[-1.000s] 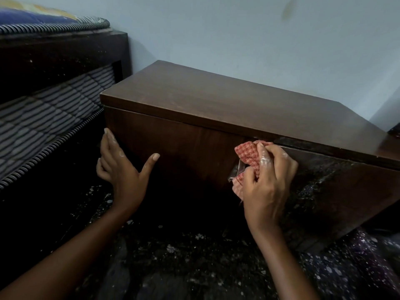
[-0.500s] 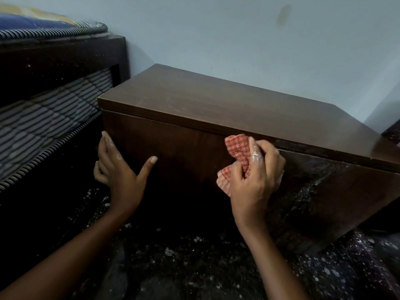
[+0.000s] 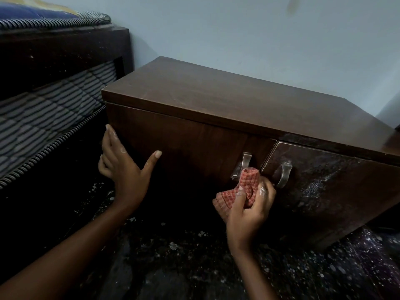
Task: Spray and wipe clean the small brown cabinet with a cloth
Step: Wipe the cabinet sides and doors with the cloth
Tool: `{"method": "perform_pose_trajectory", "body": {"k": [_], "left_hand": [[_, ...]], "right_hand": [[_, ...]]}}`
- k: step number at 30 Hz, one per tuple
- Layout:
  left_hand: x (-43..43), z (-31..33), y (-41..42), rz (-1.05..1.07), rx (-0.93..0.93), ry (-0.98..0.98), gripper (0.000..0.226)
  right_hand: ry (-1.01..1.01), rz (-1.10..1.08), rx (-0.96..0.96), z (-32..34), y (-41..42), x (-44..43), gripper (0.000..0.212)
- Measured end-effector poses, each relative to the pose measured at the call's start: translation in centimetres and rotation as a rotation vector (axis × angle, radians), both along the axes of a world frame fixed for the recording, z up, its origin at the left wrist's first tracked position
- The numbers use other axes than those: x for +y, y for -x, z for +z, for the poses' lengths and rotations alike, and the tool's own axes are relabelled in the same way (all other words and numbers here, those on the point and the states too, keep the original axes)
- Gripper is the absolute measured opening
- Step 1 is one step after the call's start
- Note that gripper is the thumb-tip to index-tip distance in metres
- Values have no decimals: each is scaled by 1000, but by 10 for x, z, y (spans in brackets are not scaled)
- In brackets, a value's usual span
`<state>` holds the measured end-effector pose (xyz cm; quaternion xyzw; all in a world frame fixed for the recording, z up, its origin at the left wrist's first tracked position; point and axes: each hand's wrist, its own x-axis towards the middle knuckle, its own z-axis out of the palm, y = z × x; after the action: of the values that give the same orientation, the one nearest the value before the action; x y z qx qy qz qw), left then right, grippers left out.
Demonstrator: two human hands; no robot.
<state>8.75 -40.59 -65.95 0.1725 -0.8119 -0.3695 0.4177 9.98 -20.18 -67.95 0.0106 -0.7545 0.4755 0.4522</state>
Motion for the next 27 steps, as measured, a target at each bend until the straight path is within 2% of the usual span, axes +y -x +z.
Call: {"method": "perform_pose_trajectory", "body": {"k": [9,11,15,17,19,21,24,27], "left_hand": [[-2,-1,-1,-12,20,3,103],[-1,-2,-2,-10,18,12,102],[-1,-3,-3,-7,30,8,100],[-1,-3,-2,-1,36,6,100],[-1,-3,-2,2,43,7,100],[-1,-3,-2,3,46,7,100],[-1,-3,-2,0,43,5,100],[-2,-2,-2,-1,40,10,100]], "right_hand": [[-61,173,-290,-88,-16,12,41],[-26,296,-435,-108,-23,19,37],[-42,240,-685,-145,-32,26,32],[-57,242,-634,-138,-34,25,33],[123,200,-573,-108,-37,20,37],[300,134,-389,-63,-37,18,38],[291,131,-25,9,-28,18,41],[219,195,87,47,-12,15,45]]}}
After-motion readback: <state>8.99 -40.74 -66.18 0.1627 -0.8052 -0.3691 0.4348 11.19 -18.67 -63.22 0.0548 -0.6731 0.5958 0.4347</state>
